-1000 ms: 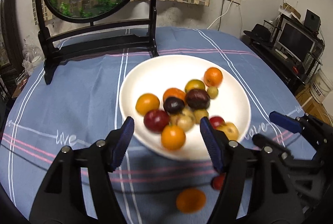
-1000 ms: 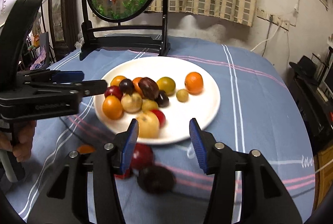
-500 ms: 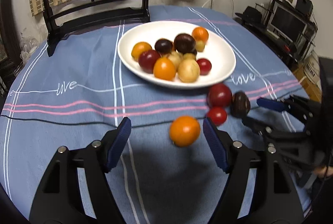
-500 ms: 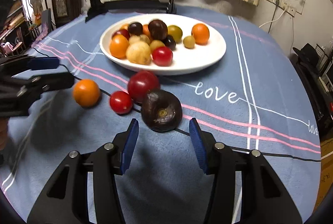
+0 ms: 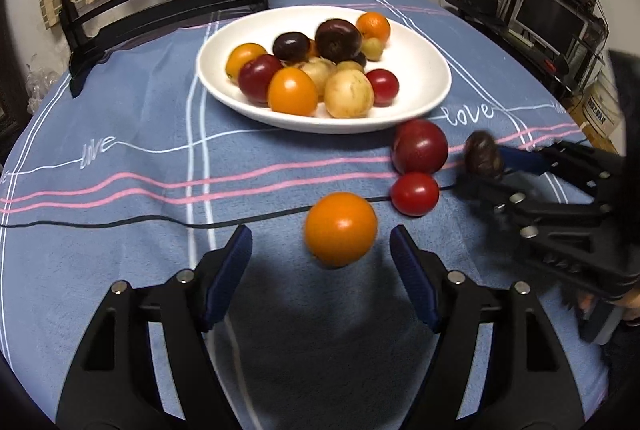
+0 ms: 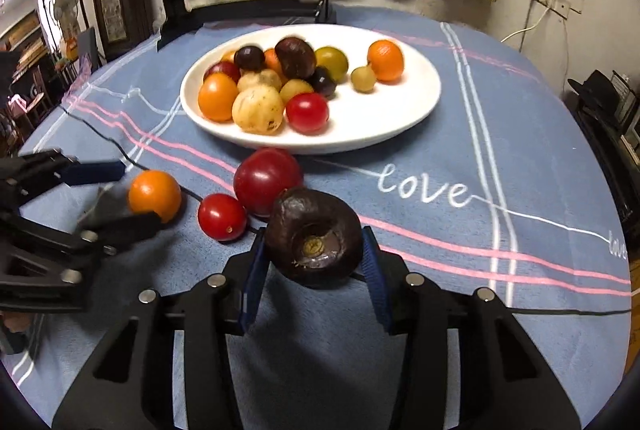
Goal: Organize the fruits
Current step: 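Grasp the dark brown fruit with the right gripper while the left grasps the last orange, then lower the brown fruit and orange onto the plate and open both grippers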
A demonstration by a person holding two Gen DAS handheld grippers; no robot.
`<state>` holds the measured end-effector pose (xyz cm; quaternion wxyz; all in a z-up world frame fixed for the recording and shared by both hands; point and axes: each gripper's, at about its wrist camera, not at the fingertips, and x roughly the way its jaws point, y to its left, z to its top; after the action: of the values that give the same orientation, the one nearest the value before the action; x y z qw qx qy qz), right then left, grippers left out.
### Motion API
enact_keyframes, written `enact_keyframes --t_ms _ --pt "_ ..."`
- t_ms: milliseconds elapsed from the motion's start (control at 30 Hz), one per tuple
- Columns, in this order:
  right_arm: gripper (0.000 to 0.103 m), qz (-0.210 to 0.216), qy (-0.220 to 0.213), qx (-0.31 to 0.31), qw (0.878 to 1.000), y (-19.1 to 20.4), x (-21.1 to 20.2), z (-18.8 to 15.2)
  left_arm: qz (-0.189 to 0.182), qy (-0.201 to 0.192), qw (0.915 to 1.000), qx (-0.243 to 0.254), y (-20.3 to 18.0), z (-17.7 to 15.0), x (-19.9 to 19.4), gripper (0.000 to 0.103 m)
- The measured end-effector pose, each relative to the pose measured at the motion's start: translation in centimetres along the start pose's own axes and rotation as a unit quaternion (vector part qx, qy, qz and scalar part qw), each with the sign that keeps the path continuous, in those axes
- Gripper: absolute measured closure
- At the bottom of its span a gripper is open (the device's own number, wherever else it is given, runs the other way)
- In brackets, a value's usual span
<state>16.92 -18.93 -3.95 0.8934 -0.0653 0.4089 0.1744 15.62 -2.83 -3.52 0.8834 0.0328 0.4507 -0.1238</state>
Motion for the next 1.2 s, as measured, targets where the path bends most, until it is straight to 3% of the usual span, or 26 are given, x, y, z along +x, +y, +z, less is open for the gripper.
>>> enact_keyframes --t_ms 100,200,433,800,933,1200 --pt "0.058 0.000 -0.014 0.016 1.000 -0.7 -1.1 -0.1 -0.012 0.017 0.9998 0.000 -0.4 0.5 1.1 0.059" --pt "0.058 0.004 -0.021 0.024 0.999 -1.0 -1.8 -0.2 -0.009 0.020 0.9998 0.002 -0.5 0.8 1.7 0.063" --pt "0.058 0.009 -0.037 0.036 0.999 -0.8 -3.3 -0.5 0.000 0.008 1.0000 -0.001 0.1 0.7 0.0 0.064" --pt "0.058 -0.014 -0.117 0.008 0.993 0.4 -7.1 3.4 0.013 -0.082 0.9965 0.006 0.8 6.1 -5.6 0.064" --pt "0.058 -0.017 -0.121 -0.015 0.992 1.2 -5.5 5.4 0.017 -0.096 0.9952 0.009 0.8 8.0 -4.9 0.064" --pt "0.058 -0.032 -0.080 -0.019 0.996 0.9 0.5 7.3 0.024 -0.067 0.9974 -0.006 1.6 10.8 0.2 0.064"
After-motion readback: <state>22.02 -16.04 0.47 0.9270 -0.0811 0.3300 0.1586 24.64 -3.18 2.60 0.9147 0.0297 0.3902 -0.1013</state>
